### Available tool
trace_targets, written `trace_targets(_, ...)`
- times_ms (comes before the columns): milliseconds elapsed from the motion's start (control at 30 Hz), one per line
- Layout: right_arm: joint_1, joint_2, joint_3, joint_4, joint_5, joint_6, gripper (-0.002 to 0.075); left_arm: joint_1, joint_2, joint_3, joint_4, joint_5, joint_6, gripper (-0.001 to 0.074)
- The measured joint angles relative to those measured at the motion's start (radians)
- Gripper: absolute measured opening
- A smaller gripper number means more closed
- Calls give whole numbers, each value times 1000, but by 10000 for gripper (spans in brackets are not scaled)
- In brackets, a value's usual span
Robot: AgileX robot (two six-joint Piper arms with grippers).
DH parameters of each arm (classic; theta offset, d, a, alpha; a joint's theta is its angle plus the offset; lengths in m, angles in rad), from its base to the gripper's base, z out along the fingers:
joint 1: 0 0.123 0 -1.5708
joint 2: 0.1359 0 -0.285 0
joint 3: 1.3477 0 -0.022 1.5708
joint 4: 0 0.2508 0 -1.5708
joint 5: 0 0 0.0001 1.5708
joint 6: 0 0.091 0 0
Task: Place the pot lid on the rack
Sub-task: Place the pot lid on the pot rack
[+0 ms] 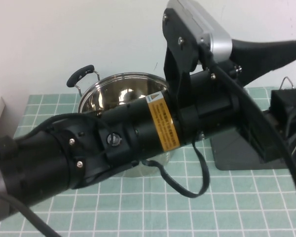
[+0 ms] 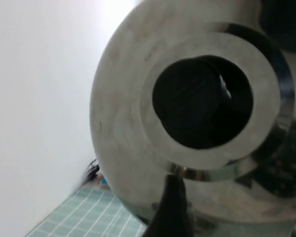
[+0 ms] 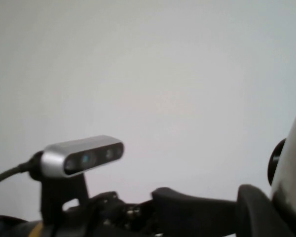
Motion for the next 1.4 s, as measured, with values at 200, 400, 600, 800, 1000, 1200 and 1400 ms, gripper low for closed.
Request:
trace_targets(200, 0, 159, -3, 0, 9, -81, 46, 86, -53, 0, 331, 125, -271, 190)
trace_targets(400, 0, 459, -78, 0, 88, -234, 46, 179, -133, 0, 796, 166, -760, 24)
trace_targets(600, 0, 767, -192, -2, 201, -315, 45, 197, -187, 0, 1007, 160, -935, 9)
trace_targets(800, 0, 923, -264, -2, 212, -333, 45, 199, -196, 20, 1026, 160, -952, 8)
trace_targets(1000, 0, 1028, -271, -26, 182, -358, 45, 199, -197, 56, 1029, 166, -960, 8)
trace_targets(1200, 0, 1103, -271, -76, 159, -372, 45, 199, -197, 87, 1029, 184, -965, 8)
trace_targets(1400, 0, 1130, -273, -101, 102, -379, 59, 199, -197, 111, 1029, 194, -965, 8)
